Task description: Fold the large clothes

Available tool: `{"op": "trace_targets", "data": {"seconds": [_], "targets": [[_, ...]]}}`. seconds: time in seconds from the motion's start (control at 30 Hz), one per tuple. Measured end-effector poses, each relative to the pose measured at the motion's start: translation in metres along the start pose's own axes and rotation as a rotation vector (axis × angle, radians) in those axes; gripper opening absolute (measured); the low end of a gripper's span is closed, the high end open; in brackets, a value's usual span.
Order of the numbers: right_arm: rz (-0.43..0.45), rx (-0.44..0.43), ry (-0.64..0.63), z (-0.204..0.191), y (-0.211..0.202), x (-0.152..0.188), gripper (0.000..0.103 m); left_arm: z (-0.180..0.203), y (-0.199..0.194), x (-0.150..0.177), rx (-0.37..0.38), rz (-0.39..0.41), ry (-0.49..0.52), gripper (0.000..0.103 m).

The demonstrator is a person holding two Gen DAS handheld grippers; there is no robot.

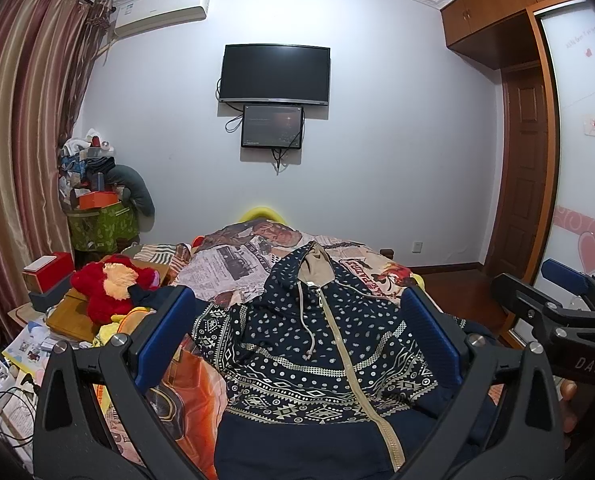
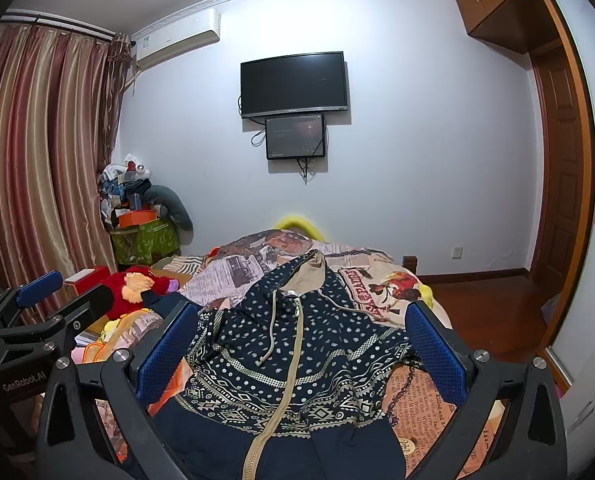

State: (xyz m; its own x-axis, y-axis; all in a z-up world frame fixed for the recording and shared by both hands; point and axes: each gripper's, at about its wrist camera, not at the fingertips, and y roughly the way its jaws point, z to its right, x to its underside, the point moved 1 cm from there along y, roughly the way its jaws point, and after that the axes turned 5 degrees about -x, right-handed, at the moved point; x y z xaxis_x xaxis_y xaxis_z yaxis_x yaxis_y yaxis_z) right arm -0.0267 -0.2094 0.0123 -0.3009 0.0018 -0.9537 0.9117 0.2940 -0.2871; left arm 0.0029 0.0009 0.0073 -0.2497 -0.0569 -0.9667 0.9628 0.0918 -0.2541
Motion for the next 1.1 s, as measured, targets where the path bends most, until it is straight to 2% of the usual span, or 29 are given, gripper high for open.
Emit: {"op": "trace_targets", "data": {"seconds": [0.7, 0.93, 1.1], "targets": [[-0.005, 0.003, -0.01, 0.0, 0.005, 0.002, 0.103, -0.002, 0.002, 0.0, 0.001, -0.004, -0.001, 0.103], [-0.04, 0.003, -0.006, 0.006, 0.025, 0.002, 0.103, -0.01, 0.036, 0.002, -0.013, -0.057, -0.019, 0.103], [-0.089, 0.002, -0.009, 0.028, 0.065, 0.006, 0.103, -0.034, 0.081, 0.007, -0.026, -0.129, -0.068, 0.103]]}}
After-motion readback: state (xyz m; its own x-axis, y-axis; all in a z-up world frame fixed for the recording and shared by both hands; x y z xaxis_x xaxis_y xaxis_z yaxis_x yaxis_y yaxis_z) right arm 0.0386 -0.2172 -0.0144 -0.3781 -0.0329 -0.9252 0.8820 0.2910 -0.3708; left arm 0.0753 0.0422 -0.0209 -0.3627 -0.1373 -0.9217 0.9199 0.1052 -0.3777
